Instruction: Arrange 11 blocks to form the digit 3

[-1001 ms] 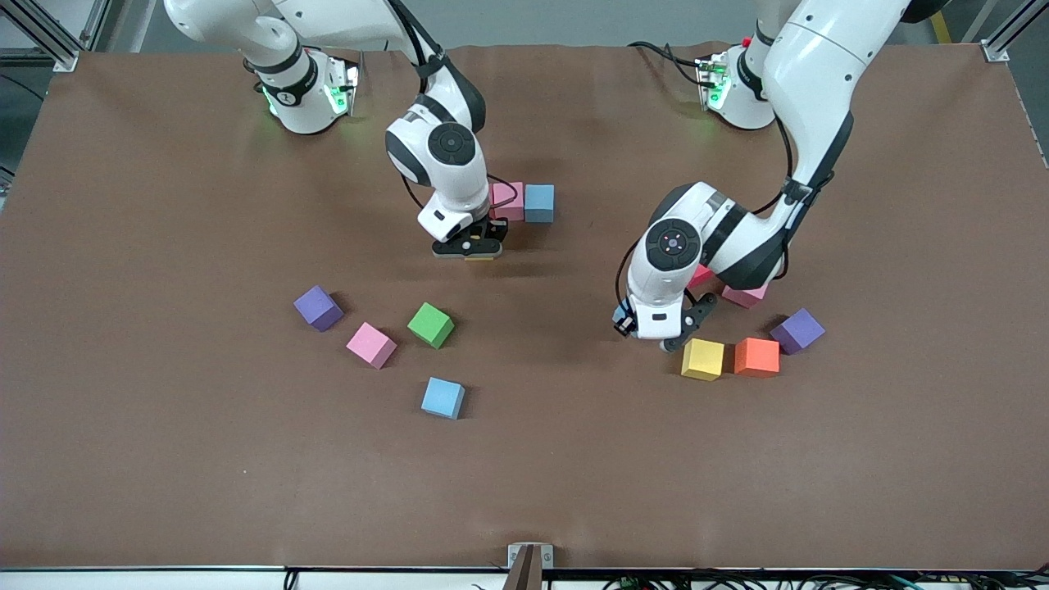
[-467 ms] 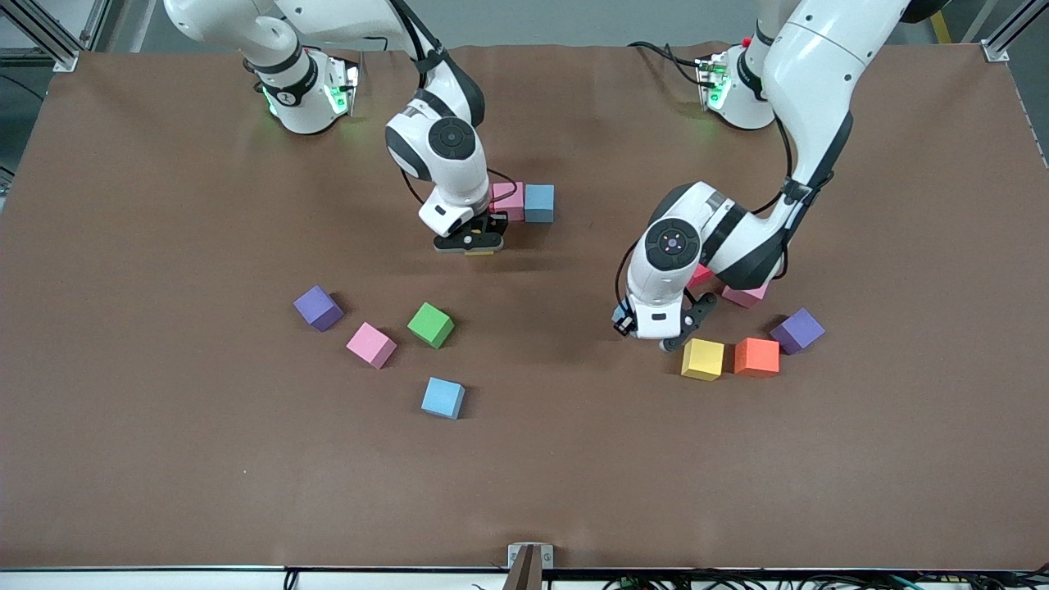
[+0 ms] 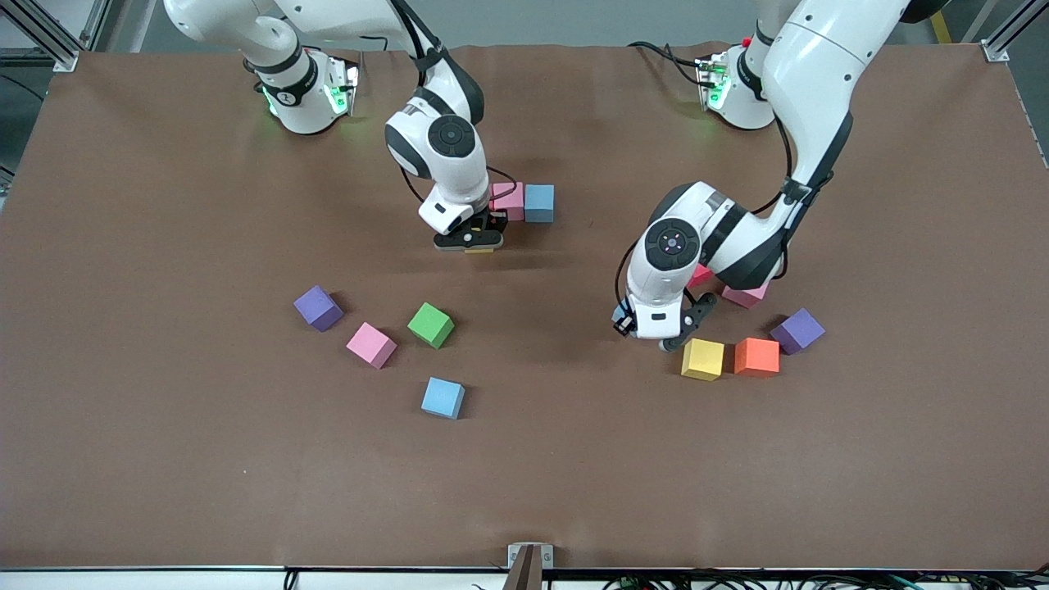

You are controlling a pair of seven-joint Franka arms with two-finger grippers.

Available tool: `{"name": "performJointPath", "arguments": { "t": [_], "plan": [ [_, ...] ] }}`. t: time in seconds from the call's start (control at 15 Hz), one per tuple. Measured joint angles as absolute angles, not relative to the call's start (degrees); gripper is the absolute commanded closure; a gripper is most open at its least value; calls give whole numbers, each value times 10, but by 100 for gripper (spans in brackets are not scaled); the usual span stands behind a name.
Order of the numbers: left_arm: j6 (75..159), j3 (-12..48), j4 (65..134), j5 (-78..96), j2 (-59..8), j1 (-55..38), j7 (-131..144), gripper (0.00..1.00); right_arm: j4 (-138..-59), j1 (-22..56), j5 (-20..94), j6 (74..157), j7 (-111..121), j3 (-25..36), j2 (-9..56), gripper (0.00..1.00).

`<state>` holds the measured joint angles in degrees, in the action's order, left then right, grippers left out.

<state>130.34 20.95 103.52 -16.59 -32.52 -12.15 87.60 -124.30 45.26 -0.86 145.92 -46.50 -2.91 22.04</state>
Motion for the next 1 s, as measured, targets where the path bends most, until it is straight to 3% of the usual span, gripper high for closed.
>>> {"name": "performJointPath", "arguments": {
  "t": [1.0],
  "plan": [
    [1303,210,1035,-166,-325,-122,876,56,-1250,453,-2,1468,-465,-33,217,95]
  ]
}}
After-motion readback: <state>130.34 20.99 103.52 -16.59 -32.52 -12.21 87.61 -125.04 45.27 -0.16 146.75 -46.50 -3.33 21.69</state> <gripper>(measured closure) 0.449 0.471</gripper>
